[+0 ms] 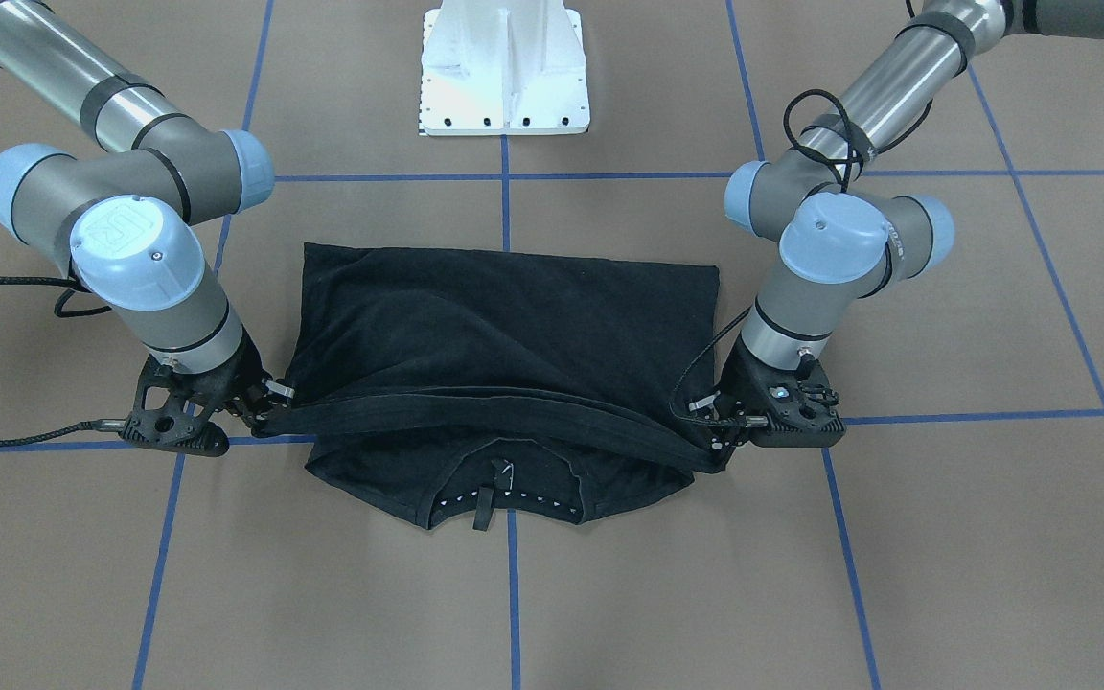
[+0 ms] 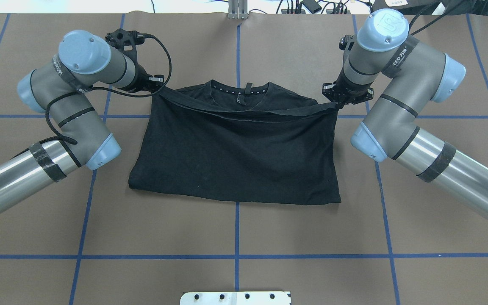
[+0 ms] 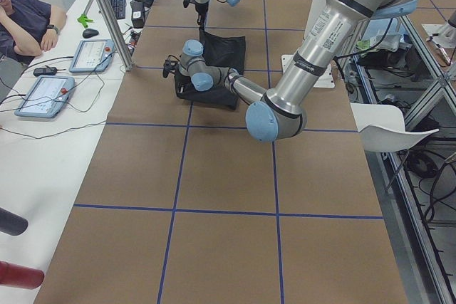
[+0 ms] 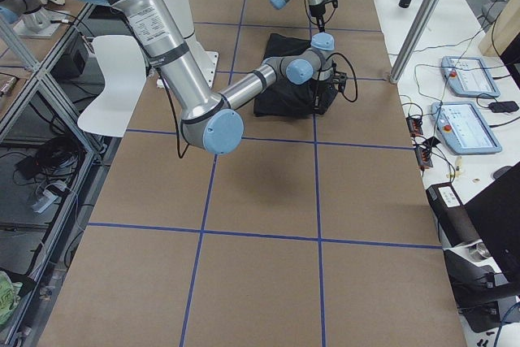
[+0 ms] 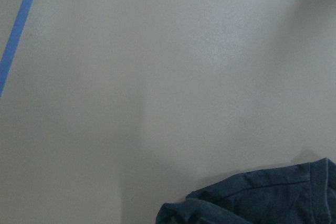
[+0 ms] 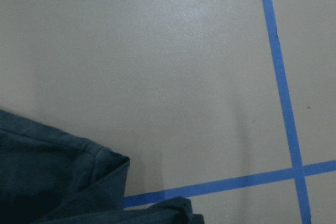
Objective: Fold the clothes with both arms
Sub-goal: 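Lower the hem near the collar with both grippers and open them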
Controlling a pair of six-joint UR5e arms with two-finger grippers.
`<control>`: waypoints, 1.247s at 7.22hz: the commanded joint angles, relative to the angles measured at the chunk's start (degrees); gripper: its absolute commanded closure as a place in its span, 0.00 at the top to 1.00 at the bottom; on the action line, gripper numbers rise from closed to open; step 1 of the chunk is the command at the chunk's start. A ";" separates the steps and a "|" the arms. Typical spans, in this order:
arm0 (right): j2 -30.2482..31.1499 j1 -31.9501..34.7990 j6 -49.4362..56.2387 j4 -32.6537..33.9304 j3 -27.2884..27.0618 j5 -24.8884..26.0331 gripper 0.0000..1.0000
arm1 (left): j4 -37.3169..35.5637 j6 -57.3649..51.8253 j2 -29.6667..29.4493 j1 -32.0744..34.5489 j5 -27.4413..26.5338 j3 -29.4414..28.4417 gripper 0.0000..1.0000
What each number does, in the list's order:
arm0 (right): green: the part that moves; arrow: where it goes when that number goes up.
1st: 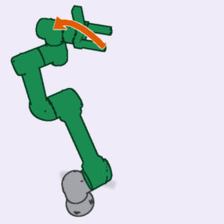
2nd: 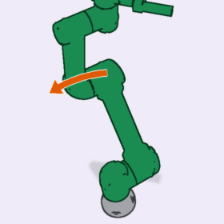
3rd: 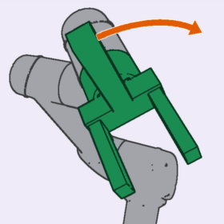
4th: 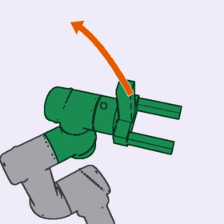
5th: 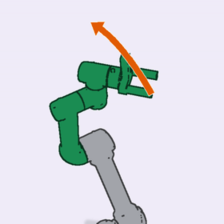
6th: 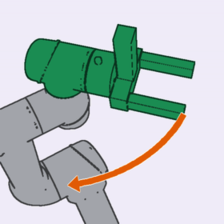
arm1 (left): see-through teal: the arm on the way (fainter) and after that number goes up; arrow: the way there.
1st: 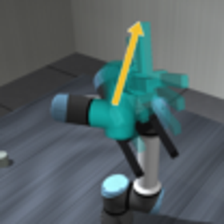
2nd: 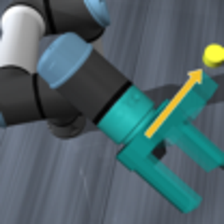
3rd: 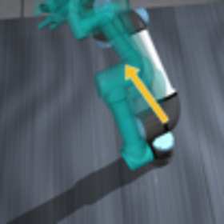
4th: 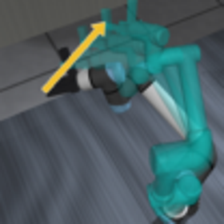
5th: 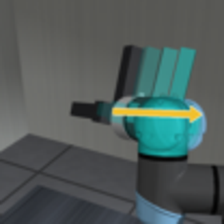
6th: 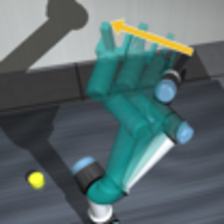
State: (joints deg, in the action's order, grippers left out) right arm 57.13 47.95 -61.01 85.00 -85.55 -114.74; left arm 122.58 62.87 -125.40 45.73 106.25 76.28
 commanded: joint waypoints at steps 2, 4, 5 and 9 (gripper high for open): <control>0.26 0.39 2.37 0.08 0.73 0.30 0.00 | 0.03 -0.90 -0.02 0.06 0.01 -0.25 0.00; 0.18 1.00 3.43 0.08 0.82 0.30 0.00 | 0.03 -2.82 -0.02 0.23 0.01 -0.17 0.00; 0.26 1.09 3.70 0.08 1.08 0.30 0.00 | 0.03 -3.45 -0.02 0.75 0.01 -0.17 0.00; -0.26 2.32 6.16 0.08 2.41 -0.22 1.00 | 0.82 -7.47 0.07 2.68 1.23 0.53 1.00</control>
State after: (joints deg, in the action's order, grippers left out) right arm 57.16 49.54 -55.17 85.08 -83.16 -114.55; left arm 122.88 57.53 -125.37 47.23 106.69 76.34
